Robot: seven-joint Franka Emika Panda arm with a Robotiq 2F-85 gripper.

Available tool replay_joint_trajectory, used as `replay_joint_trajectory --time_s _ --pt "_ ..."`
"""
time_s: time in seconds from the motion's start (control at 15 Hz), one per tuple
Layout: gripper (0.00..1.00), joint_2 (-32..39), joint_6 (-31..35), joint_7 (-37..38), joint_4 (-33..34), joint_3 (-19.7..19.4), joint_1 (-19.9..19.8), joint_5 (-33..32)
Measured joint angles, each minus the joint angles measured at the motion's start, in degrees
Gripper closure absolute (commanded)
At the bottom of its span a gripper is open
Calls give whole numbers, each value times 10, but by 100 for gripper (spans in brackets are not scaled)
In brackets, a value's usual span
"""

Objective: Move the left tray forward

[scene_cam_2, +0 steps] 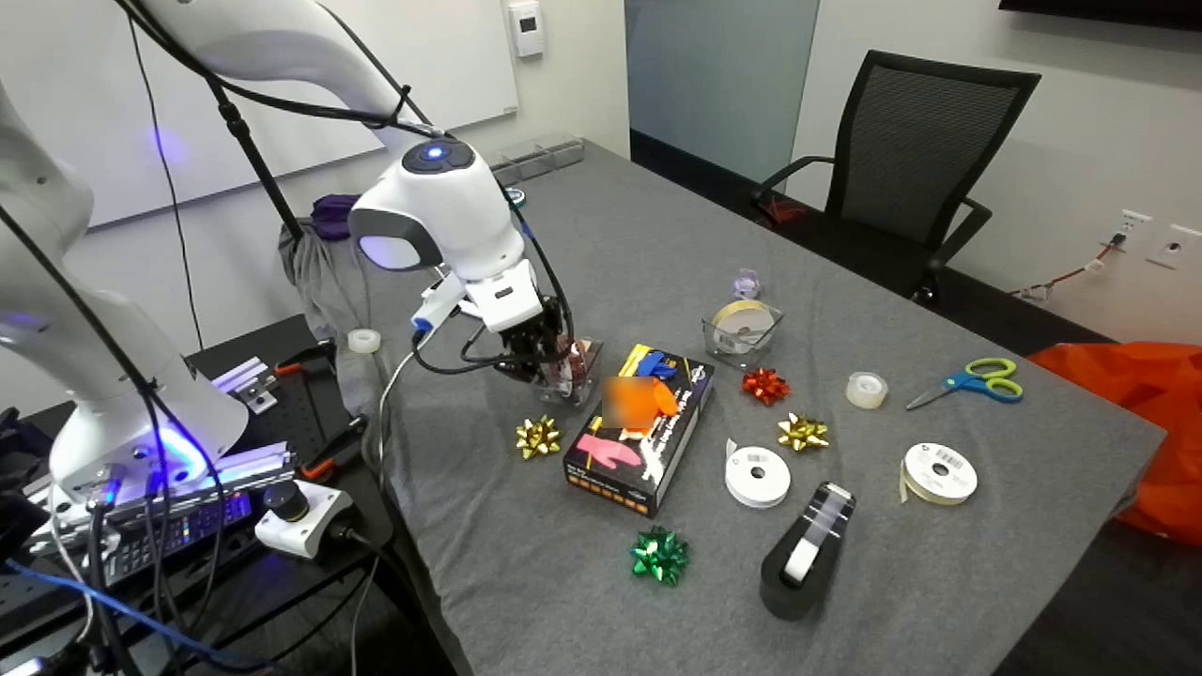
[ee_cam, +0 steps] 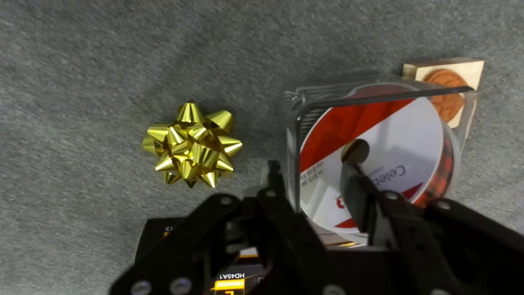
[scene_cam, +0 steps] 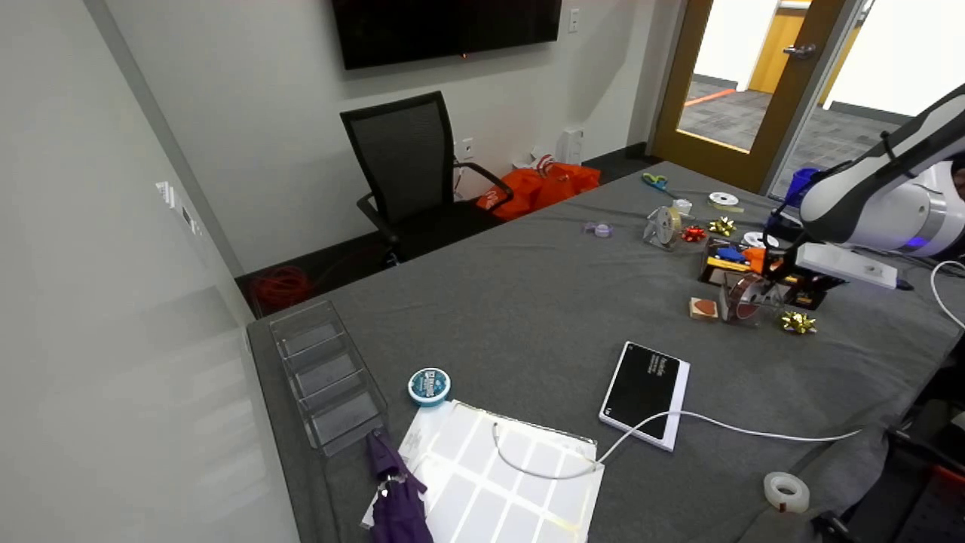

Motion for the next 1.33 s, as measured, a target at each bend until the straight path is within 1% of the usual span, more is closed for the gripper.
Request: replay_joint_trajectory --time_s 0.2,0.33,0.53,0.87,1.07,1.2,1.33 --pt "3 0 -1 23 10 0 8 -1" --pt "0 0 -4 46 16 -6 16 -13" --pt "0 -3 -17 71 20 -24 29 -42" --pt "0 -5 -24 77 20 -55 35 -87" --pt "0 -9 -40 84 20 -74 40 -110" --pt "0 -17 -60 114 20 -97 56 -143" --pt "0 -31 -96 177 20 -134 88 -201"
